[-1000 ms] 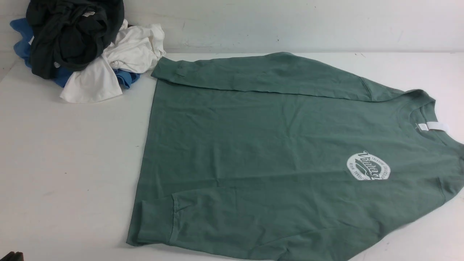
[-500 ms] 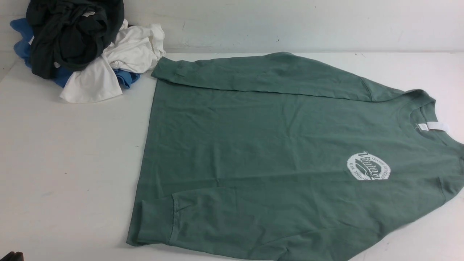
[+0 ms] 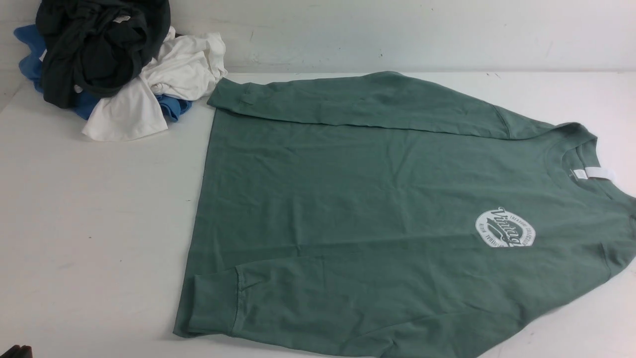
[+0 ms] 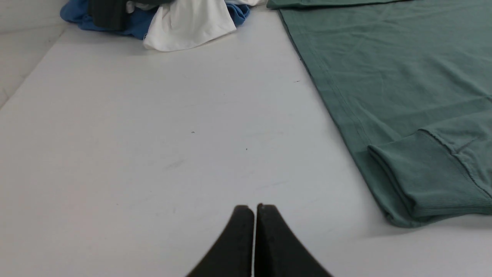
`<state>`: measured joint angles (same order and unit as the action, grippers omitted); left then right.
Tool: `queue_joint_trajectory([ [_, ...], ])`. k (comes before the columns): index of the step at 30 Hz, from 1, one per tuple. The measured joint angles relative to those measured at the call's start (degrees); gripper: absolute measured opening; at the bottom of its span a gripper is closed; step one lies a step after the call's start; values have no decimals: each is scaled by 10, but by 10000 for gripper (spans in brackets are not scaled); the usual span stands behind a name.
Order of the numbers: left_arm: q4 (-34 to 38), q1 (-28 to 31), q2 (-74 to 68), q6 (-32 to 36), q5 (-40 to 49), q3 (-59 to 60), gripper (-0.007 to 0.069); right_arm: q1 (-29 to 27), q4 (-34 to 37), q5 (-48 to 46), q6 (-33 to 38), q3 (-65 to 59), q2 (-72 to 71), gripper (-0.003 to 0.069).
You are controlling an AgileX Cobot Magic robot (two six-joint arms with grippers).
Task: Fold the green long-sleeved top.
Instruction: Use the left arm to clamp the cuff closest to it
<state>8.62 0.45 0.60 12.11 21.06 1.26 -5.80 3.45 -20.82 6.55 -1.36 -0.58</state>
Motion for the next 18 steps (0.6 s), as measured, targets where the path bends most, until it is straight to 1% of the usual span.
queue_joint_trajectory([
  [5, 0, 0, 0, 0, -26, 3, -7, 0, -4, 5, 0, 0, 0, -13],
  [8, 0, 0, 0, 0, -100, 4, -7, 0, 1, 59, -1, -2, 0, -13],
  [12, 0, 0, 0, 0, -247, 4, -7, 0, 9, 208, -8, -2, 0, -13],
  [13, 0, 0, 0, 0, -254, 4, -7, 0, 11, 225, -13, -2, 0, -13],
  [14, 0, 0, 0, 0, -284, 4, -7, 0, 16, 247, -19, -2, 0, -13],
  [15, 0, 0, 0, 0, -336, 4, -7, 0, 24, 305, -40, -2, 0, -13],
  [17, 0, 0, 0, -4, -409, 4, -7, 0, 35, 365, -74, -2, 0, -13],
  [18, -1, 0, 0, -16, -445, 4, -7, 0, 39, 382, -94, -2, 0, -13],
])
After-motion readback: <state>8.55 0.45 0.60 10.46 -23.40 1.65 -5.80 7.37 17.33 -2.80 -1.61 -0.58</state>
